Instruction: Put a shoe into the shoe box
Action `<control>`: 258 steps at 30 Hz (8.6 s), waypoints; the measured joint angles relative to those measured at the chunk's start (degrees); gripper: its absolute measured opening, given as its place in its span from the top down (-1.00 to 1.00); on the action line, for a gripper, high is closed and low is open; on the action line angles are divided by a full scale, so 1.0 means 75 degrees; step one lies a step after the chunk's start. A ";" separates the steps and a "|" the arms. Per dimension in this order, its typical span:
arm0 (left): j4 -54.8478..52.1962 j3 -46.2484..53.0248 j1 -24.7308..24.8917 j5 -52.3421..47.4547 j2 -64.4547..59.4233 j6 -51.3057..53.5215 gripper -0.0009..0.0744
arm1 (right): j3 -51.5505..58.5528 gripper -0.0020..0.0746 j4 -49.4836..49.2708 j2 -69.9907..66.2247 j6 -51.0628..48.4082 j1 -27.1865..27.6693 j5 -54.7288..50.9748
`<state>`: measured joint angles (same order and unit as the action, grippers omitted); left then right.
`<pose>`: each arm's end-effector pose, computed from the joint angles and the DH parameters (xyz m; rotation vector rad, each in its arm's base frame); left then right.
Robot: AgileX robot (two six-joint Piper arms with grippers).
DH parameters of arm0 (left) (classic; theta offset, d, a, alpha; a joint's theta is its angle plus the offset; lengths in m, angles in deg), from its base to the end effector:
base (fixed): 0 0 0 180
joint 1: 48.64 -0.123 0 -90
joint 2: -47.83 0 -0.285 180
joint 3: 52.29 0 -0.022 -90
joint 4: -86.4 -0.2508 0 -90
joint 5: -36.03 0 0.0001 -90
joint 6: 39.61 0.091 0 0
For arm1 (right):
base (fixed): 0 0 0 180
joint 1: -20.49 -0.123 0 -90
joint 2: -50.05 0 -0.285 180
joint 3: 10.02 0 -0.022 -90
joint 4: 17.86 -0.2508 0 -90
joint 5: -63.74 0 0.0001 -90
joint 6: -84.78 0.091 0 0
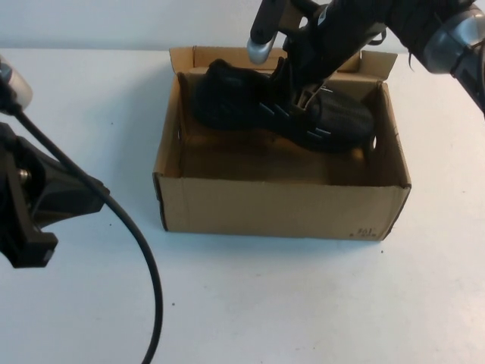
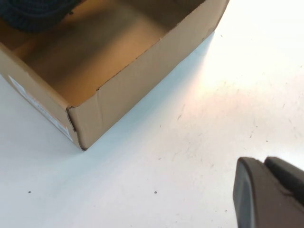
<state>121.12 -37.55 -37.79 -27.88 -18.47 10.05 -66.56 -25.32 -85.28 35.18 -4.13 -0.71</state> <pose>0.1677 -0.0796 0.3846 1.0785 2.0754 -0.4692 0.4489 0.2174 0.3214 -1.4838 1.9966 -0.0132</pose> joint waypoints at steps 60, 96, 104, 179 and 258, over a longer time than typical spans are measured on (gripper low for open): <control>-0.0215 0.0000 0.0000 -0.0550 0.0451 0.0000 0.98 | -0.0014 0.22 -0.0221 0.1077 0.1215 0.0021 0.0079; -0.2135 0.0804 0.0000 0.2098 0.5632 -0.3561 0.98 | 0.3186 0.99 -0.1167 0.8804 0.3788 0.0021 -0.0610; -0.1589 0.2163 0.0000 0.2860 0.5544 -0.3983 0.98 | 0.8235 0.99 0.0254 1.1686 0.4669 0.0038 0.2213; -0.4001 0.6660 0.0000 0.6909 0.7416 -0.6112 0.98 | 1.2770 0.99 0.0492 1.4544 0.4719 0.0038 0.5928; -0.5135 0.8530 0.0000 0.5564 0.7888 -0.6707 0.98 | 1.8033 0.99 -0.1326 1.7061 0.4749 0.2476 0.6580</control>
<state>82.60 26.42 -37.79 13.85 40.68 -40.25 68.68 -35.26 42.68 70.80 14.44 48.64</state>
